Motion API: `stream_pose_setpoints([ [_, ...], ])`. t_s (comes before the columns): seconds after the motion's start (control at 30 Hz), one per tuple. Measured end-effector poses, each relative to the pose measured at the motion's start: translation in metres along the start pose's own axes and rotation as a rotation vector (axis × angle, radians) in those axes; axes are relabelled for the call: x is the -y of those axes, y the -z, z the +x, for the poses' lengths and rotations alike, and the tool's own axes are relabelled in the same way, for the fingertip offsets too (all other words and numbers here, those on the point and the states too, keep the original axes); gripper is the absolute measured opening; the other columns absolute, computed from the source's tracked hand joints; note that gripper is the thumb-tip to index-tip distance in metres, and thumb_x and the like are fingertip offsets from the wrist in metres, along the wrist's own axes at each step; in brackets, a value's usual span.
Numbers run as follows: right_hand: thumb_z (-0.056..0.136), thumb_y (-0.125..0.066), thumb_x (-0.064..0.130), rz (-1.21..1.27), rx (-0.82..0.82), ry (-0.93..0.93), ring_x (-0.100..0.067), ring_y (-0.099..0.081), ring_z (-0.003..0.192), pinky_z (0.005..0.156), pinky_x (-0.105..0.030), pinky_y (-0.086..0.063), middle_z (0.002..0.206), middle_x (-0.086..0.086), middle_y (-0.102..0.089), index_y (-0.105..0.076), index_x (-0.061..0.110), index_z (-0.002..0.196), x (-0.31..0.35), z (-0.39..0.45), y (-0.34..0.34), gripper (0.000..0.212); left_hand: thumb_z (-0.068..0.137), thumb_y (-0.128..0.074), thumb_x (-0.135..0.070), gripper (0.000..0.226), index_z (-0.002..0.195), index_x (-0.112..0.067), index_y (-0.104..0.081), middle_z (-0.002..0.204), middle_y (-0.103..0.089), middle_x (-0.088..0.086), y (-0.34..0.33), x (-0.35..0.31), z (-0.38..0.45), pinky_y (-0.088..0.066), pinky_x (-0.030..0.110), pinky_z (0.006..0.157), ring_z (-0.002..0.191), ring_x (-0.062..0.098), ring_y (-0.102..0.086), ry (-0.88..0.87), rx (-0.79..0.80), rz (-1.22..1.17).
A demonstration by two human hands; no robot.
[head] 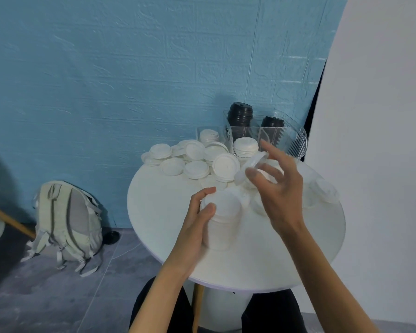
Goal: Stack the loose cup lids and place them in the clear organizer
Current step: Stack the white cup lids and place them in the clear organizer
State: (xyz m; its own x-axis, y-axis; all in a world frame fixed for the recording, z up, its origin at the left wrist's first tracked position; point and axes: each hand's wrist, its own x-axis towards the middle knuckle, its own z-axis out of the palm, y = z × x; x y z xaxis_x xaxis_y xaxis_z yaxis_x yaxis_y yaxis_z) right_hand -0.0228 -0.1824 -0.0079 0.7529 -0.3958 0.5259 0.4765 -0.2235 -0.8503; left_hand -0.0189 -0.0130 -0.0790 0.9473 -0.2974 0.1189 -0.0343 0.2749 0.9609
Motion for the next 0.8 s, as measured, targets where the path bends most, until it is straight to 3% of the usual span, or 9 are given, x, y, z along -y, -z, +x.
stream_pose_setpoints([
  [0.07,0.079,-0.080,0.008,0.106,0.019,-0.006,-0.008,-0.068,0.105,0.082,-0.020,-0.056,0.131,-0.009,-0.055,-0.068,0.024,0.121,0.000,-0.010,-0.011,0.046,0.089,-0.058,-0.043,0.036,0.125,-0.045,-0.060,0.134,-0.065,-0.011,0.000,0.000,0.000,-0.046,0.026,0.095,0.124,0.012,-0.061,0.000,-0.005,-0.006],
  [0.13,0.074,-0.079,0.016,0.143,0.075,-0.020,-0.017,-0.069,0.107,0.091,-0.036,-0.059,0.129,-0.014,-0.055,-0.065,0.023,0.112,-0.007,-0.020,-0.016,0.042,0.090,-0.061,-0.044,0.036,0.126,-0.044,-0.060,0.136,-0.065,-0.006,0.001,0.001,0.000,-0.046,0.033,0.102,0.127,0.016,-0.060,0.001,-0.003,-0.020],
  [0.23,0.067,-0.079,0.026,0.130,0.183,-0.048,-0.027,-0.066,0.108,0.096,-0.050,-0.056,0.122,-0.018,-0.055,-0.059,0.031,0.101,-0.021,-0.029,-0.017,0.040,0.082,-0.072,-0.049,0.050,0.129,-0.043,-0.056,0.133,-0.066,0.002,0.001,0.002,0.000,-0.047,0.038,0.102,0.124,0.021,-0.063,0.013,-0.009,-0.067],
  [0.37,0.067,-0.079,0.028,0.038,0.329,-0.018,-0.025,-0.063,0.114,0.098,-0.050,-0.053,0.120,-0.012,-0.054,-0.064,0.034,0.104,-0.036,-0.033,-0.011,0.040,0.083,-0.072,-0.046,0.057,0.134,-0.051,-0.050,0.133,-0.067,-0.002,0.003,0.003,0.000,-0.046,0.047,0.109,0.127,0.023,-0.061,-0.024,0.020,-0.037],
  [0.47,0.069,-0.079,0.031,0.032,0.381,-0.041,-0.021,-0.058,0.124,0.100,-0.037,-0.051,0.125,-0.004,-0.058,-0.074,0.023,0.109,-0.042,-0.032,-0.005,0.042,0.089,-0.065,-0.051,0.059,0.144,-0.051,-0.043,0.149,-0.055,-0.006,0.005,0.003,0.000,-0.037,0.051,0.118,0.139,0.019,-0.051,-0.059,0.043,0.053],
  [0.57,0.067,-0.080,0.033,0.102,0.392,-0.129,-0.014,-0.059,0.124,0.096,-0.029,-0.051,0.126,0.002,-0.062,-0.080,0.027,0.103,-0.041,-0.032,-0.004,0.037,0.091,-0.059,-0.058,0.059,0.147,-0.054,-0.040,0.155,-0.048,-0.011,0.006,0.004,0.000,-0.034,0.050,0.121,0.144,0.014,-0.046,-0.074,0.052,0.113],
  [0.7,0.072,-0.081,0.014,0.096,0.442,-0.138,-0.011,-0.059,0.125,0.096,-0.026,-0.050,0.127,0.005,-0.063,-0.080,0.024,0.103,-0.041,-0.034,-0.002,0.033,0.094,-0.050,-0.065,0.054,0.146,-0.055,-0.041,0.154,-0.045,-0.021,0.005,0.004,0.001,-0.032,0.047,0.123,0.144,0.006,-0.042,-0.072,0.054,0.136],
  [0.8,0.072,-0.079,0.012,0.101,0.476,-0.145,-0.010,-0.059,0.125,0.099,-0.026,-0.049,0.130,0.005,-0.061,-0.079,0.024,0.100,-0.038,-0.036,-0.003,0.031,0.094,-0.048,-0.067,0.051,0.143,-0.054,-0.044,0.153,-0.049,-0.016,0.005,0.005,0.004,-0.031,0.051,0.122,0.143,0.012,-0.045,-0.041,0.051,0.093],
])
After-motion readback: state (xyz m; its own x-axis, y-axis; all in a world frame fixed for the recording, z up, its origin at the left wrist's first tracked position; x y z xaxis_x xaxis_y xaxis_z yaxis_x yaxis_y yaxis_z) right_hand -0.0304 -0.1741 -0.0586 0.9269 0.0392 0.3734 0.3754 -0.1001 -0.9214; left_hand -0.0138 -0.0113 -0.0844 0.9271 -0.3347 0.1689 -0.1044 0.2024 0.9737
